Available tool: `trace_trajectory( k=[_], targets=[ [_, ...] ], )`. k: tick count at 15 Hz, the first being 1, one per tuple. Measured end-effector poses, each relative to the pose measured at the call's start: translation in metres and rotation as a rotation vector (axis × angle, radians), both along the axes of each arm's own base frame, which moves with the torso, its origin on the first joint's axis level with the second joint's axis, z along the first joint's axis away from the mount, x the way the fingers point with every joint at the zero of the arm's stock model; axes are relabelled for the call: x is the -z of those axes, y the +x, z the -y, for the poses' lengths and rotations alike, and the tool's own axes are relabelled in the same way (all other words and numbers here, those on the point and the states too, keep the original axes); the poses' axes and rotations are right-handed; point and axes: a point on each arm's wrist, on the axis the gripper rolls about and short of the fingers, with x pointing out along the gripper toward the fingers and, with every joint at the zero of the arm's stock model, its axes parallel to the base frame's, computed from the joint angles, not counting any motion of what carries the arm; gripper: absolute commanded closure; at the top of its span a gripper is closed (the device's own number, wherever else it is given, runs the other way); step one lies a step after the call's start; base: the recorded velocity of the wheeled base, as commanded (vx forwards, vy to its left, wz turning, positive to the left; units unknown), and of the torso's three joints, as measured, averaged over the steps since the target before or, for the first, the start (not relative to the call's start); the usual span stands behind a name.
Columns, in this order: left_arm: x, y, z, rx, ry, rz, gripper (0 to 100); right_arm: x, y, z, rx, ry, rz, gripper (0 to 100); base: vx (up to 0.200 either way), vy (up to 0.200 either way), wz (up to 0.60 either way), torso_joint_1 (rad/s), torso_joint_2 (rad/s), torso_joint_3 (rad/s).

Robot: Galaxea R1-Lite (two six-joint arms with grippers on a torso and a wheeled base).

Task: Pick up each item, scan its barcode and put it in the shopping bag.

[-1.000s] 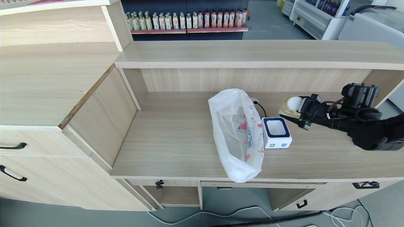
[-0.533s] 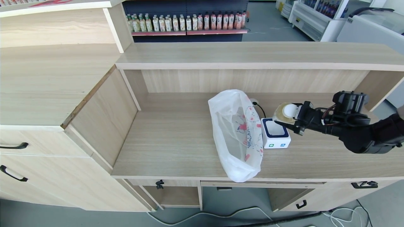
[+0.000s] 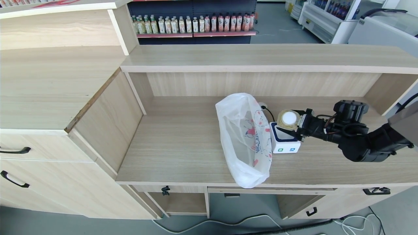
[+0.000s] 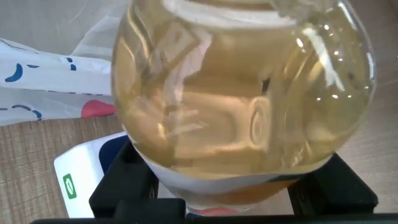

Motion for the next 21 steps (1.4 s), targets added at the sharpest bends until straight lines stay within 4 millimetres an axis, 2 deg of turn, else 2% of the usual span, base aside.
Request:
trace_trajectory(
  k=[5,11,13,17,19,21],
  targets=[
    [0.0,0.0,0.0,0.0,-0.001,0.0,0,0.004,0.003,0.001,0.005,0.013,-0.015,100,0.0,0.0,0.0,0.0,0.0,0.0],
    [0.0,0.0,0.0,0.0,-0.001,0.0,0,-0.004,0.003,-0.001,0.009,0.062,0.002,100,0.0,0.0,0.0,0.0,0.0,0.0],
    [0.0,0.0,0.0,0.0,0.0,0.0,0,-0.013,0.001,-0.004,0.016,0.122,-0.026,100,0.0,0.0,0.0,0.0,0.0,0.0],
    [0.0,0.0,0.0,0.0,-0.001,0.0,0,-0.051,-0.014,-0.02,0.14,0.39,-0.114,100,0.0,0.0,0.0,0.0,0.0,0.0],
    [0.0,0.0,0.0,0.0,-0.001,0.0,0,-0.061,-0.026,-0.028,0.268,0.586,-0.207,100,0.0,0.0,0.0,0.0,0.0,0.0],
    [0.0,0.0,0.0,0.0,-0.001,0.0,0,-0.066,-0.04,-0.044,0.389,0.818,-0.333,100,0.0,0.0,0.0,0.0,0.0,0.0]
  ],
)
